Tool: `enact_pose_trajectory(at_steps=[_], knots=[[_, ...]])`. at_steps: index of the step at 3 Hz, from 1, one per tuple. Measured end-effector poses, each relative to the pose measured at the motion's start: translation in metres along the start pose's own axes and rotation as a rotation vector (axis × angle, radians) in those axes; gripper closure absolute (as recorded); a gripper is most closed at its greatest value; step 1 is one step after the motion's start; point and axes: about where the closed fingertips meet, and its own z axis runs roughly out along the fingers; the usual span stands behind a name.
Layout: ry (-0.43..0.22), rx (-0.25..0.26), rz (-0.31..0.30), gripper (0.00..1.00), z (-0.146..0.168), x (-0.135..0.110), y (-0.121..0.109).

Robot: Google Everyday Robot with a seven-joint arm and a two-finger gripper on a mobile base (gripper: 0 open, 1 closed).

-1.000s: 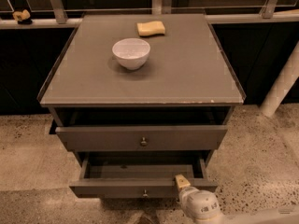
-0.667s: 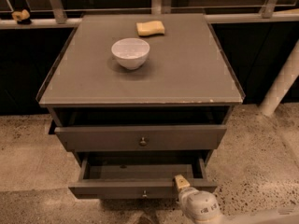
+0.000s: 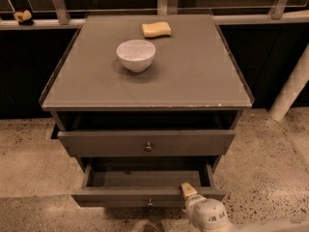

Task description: Open middle drawer

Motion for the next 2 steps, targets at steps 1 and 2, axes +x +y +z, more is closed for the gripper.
enact_pose_trajectory(at_steps=[1,2], knots=[[-0.002,-0.002,-0.001,1.00,-0.0016,-0.0035,0.0157],[-0.006,-0.004,0.009,1.00,-0.0086,-0.0078,0.0199]])
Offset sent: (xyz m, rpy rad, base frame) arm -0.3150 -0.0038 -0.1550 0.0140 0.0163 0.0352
